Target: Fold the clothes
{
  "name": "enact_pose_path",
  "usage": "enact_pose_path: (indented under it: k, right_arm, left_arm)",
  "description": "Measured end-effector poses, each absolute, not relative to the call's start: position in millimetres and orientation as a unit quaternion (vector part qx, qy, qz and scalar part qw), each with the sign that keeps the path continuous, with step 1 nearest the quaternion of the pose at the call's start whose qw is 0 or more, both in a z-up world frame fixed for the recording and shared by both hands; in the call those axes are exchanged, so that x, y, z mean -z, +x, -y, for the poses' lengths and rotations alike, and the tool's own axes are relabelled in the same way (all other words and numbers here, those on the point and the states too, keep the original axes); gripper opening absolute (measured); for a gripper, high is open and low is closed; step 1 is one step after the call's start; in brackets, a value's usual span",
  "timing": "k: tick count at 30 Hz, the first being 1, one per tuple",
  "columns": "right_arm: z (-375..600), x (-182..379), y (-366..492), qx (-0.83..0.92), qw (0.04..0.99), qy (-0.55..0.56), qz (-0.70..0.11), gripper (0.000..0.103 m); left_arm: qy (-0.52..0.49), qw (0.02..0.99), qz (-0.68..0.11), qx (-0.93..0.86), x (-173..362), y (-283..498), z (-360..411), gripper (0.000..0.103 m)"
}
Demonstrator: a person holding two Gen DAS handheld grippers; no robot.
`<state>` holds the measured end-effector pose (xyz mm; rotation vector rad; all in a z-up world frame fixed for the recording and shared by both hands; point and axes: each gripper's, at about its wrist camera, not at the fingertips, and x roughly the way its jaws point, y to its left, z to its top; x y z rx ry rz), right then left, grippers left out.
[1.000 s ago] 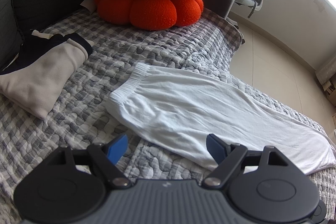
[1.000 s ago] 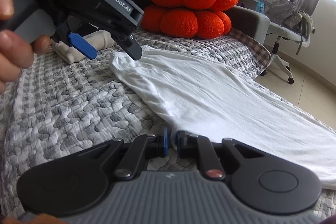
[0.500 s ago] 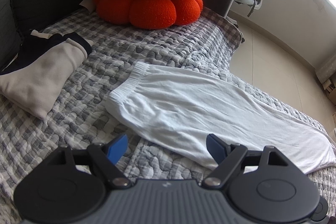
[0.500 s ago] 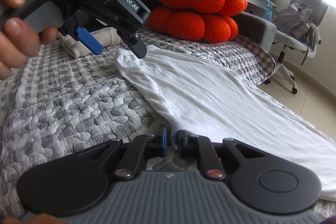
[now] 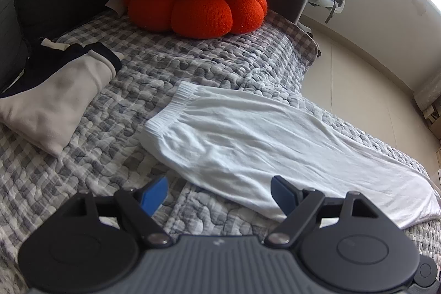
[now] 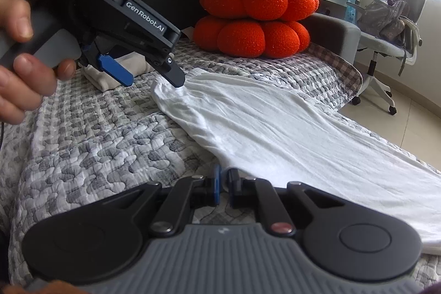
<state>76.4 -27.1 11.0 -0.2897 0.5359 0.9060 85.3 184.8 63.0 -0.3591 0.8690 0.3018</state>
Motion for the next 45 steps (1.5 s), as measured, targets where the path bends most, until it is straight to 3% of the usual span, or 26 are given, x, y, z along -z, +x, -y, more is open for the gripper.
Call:
enact_pose_path:
  k: [45]
  right_arm:
    - [34.5,-19.0,72.4,-0.459,0.842,-0.139,-0.247,0.007]
  left_arm:
    - [-0.168,0.881,-0.418,-0.144,-62.6,85.6,-183.6,0.083]
